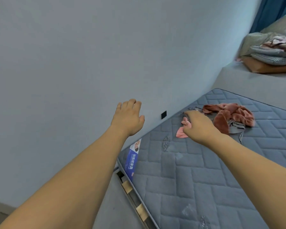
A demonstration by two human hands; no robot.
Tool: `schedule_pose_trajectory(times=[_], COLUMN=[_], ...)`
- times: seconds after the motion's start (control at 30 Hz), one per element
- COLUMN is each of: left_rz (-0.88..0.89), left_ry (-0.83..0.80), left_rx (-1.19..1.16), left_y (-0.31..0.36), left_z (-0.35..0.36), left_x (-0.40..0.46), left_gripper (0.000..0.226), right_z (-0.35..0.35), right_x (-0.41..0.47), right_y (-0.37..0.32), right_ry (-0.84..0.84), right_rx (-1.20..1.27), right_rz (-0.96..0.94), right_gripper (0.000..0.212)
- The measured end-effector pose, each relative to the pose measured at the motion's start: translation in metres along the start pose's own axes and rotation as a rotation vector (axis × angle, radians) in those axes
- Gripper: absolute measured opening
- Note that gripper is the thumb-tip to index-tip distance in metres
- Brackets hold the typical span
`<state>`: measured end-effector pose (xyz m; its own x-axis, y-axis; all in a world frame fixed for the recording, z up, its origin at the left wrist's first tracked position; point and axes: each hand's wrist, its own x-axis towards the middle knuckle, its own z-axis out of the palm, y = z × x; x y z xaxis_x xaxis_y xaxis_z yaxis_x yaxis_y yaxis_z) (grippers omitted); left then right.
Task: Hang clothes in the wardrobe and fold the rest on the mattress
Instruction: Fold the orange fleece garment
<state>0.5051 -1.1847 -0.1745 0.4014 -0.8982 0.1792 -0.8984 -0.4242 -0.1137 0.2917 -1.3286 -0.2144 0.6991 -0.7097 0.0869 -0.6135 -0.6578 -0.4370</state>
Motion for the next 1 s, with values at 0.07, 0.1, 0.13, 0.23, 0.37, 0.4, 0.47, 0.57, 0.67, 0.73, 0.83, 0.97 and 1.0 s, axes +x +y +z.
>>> schedule_pose_trajectory(times=[0.07, 0.1, 0.13, 0.23, 0.37, 0.4, 0.47, 0.57, 0.67, 0.73, 0.83, 0.97, 1.0], left_rz=[0.025, 0.035, 0.040, 0.053, 0.112, 0.130, 0.150, 0.150, 0.157, 0.175, 0.181, 0.255, 0.272], left_ry=[-0.047, -0.070, -0.092, -0.197, -0.332, -0.348, -0.374, -0.412, -0.402, -0.374, -0.255, -0.144, -0.104], left_rx=[-0.025, -0.040, -0.062, -0.135, -0.162, -0.162, -0.183, -0.246, -0.325, -0.348, -0.389, -0.422, -0.434], left_y=[0.011, 0.017, 0.024, 0.049, 0.086, 0.095, 0.112, 0.135, 0.160, 0.179, 0.215, 0.269, 0.278], left_z=[0.043, 0.069, 0.099, 0.208, 0.372, 0.409, 0.472, 0.545, 0.594, 0.618, 0.645, 0.650, 0.652], left_x=[0.029, 0.045, 0.061, 0.107, 0.149, 0.157, 0.175, 0.207, 0.255, 0.295, 0.358, 0.425, 0.440], left_gripper=[0.053, 0.053, 0.053, 0.055, 0.056, 0.055, 0.056, 0.062, 0.066, 0.066, 0.061, 0.057, 0.057], right_z=[0.028, 0.045, 0.064, 0.137, 0.253, 0.282, 0.335, 0.398, 0.443, 0.474, 0.498, 0.477, 0.475], right_x=[0.022, 0.035, 0.049, 0.090, 0.132, 0.139, 0.156, 0.188, 0.213, 0.216, 0.233, 0.270, 0.278], right_y=[0.036, 0.055, 0.075, 0.146, 0.251, 0.277, 0.323, 0.378, 0.429, 0.456, 0.486, 0.539, 0.542], right_ry=[-0.017, -0.025, -0.023, -0.005, -0.024, -0.023, 0.009, 0.041, 0.070, 0.164, 0.283, 0.367, 0.393], right_rx=[0.002, 0.000, 0.004, 0.008, -0.052, -0.066, -0.084, -0.097, -0.123, -0.190, -0.250, -0.219, -0.199], right_rz=[0.039, 0.055, 0.074, 0.146, 0.257, 0.277, 0.305, 0.327, 0.417, 0.431, 0.435, 0.484, 0.487], right_gripper=[0.054, 0.055, 0.056, 0.057, 0.060, 0.060, 0.061, 0.064, 0.069, 0.067, 0.067, 0.070, 0.067])
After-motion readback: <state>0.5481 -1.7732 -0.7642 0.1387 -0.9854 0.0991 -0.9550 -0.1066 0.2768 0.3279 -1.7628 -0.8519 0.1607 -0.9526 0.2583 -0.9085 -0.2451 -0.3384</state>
